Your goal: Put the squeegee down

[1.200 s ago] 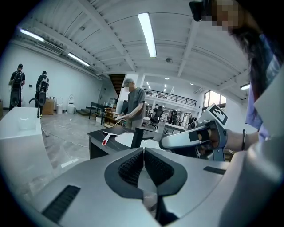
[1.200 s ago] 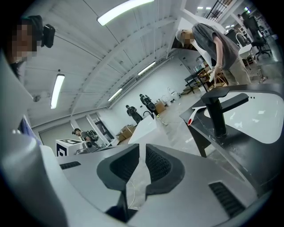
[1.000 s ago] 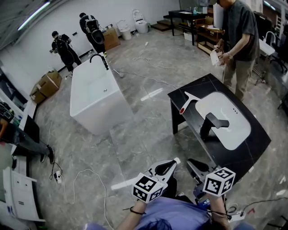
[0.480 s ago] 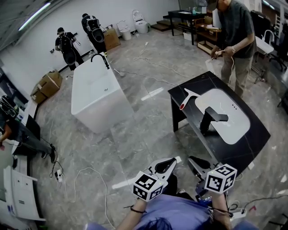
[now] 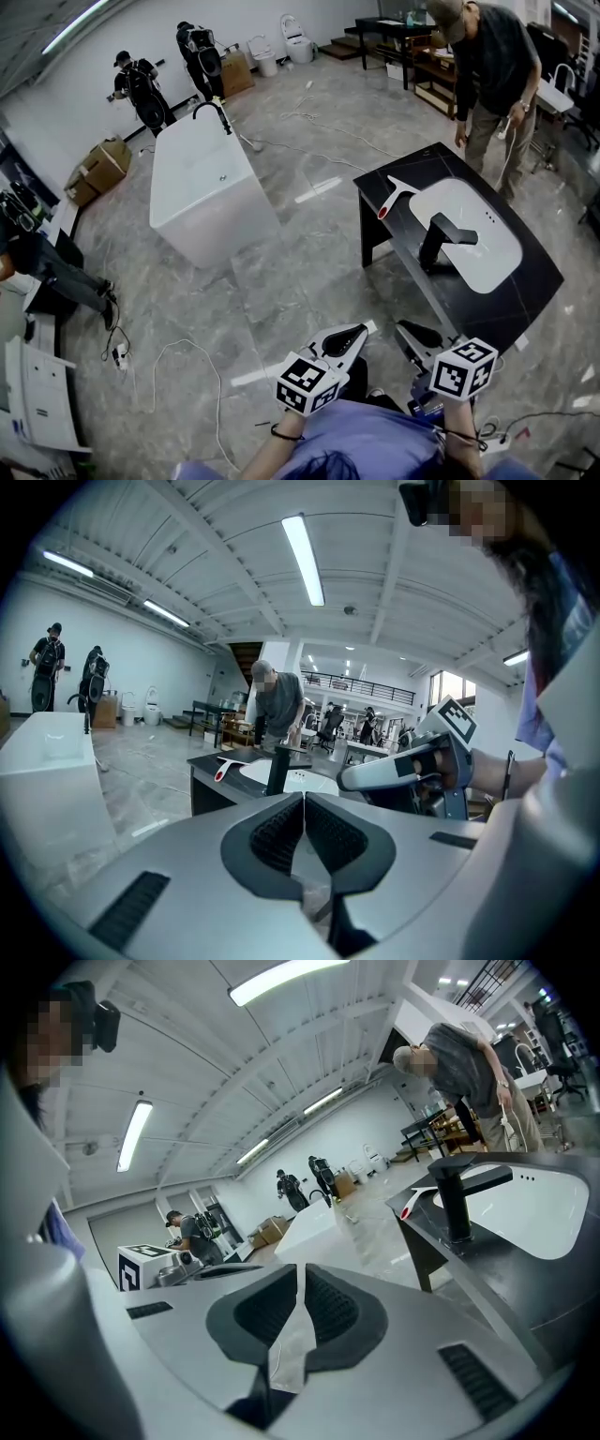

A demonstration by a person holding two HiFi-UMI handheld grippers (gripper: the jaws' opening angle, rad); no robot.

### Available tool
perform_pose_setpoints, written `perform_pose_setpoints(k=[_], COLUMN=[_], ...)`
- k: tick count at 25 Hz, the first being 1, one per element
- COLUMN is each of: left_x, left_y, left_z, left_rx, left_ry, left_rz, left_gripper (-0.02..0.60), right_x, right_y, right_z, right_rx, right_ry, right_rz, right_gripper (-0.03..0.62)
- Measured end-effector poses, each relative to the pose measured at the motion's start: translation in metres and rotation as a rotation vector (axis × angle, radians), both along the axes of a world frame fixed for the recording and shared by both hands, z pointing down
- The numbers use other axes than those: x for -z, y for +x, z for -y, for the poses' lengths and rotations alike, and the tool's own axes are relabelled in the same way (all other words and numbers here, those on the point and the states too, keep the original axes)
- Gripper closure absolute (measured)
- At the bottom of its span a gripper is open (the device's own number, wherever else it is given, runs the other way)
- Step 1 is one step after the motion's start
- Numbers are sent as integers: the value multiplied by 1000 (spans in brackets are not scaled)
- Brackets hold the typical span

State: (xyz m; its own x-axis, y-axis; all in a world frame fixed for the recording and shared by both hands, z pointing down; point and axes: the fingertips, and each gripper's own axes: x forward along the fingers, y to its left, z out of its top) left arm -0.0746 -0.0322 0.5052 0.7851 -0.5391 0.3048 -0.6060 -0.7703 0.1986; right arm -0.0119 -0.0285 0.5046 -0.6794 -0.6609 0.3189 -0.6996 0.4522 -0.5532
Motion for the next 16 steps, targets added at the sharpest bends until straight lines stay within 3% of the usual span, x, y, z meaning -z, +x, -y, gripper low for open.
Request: perform_pose_setpoints(k=[9, 16], left_x=[-2, -4], left_y=[-3, -12], left_z=[-8, -6], left_rx=[2, 26], left_ry=[-1, 9], left_rz=[-3, 1], left_gripper=[565, 565], right_x=[0, 21], right_y=[5, 45], right_z=[-6, 3], right_rx=[-6, -101], right_ry=[12, 96], right_rz=[-15, -42], right_gripper=[553, 553])
